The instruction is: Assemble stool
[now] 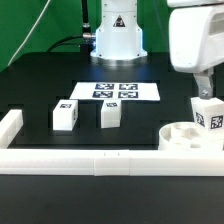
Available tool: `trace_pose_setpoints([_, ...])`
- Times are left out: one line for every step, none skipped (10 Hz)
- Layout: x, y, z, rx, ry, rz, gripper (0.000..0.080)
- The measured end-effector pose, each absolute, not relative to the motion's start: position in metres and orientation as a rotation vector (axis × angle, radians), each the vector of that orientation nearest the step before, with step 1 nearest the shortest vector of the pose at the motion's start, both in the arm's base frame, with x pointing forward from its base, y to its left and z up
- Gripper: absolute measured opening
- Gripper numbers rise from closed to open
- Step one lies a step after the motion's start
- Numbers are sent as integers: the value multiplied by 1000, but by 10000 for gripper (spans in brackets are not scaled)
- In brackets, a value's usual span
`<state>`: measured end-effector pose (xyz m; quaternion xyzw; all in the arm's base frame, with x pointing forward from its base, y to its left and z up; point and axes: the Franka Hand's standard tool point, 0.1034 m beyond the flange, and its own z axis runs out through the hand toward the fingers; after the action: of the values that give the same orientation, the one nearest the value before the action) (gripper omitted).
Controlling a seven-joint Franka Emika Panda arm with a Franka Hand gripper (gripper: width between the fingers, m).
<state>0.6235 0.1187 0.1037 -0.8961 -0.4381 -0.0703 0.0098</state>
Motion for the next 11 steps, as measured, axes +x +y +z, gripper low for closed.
trace_pose_setpoints([624, 118, 101, -2741, -1498, -200, 649])
trace_pose_setpoints([626, 118, 97, -2673, -1645, -188, 649])
trace_pose_setpoints([626, 119, 93, -2625, -1743, -174, 649])
trace_pose_setpoints([625, 121, 90, -2532, -1904, -163, 649])
trace_pose_setpoints([625, 123, 89, -2446, -2037, -164, 649])
trace_pose_setpoints([625, 123, 87, -2418, -2075, -159, 649])
trace_pose_setpoints([624, 120, 86, -2335, -2184, -146, 649])
trace_pose_setpoints([625, 117, 85, -2278, -2254, -137, 649])
trace_pose_setpoints([625, 115, 85, -2218, -2321, -131, 649])
trace_pose_setpoints([625, 113, 85, -2144, -2402, -120, 649])
trace_pose_setpoints([626, 111, 85, -2095, -2454, -111, 649])
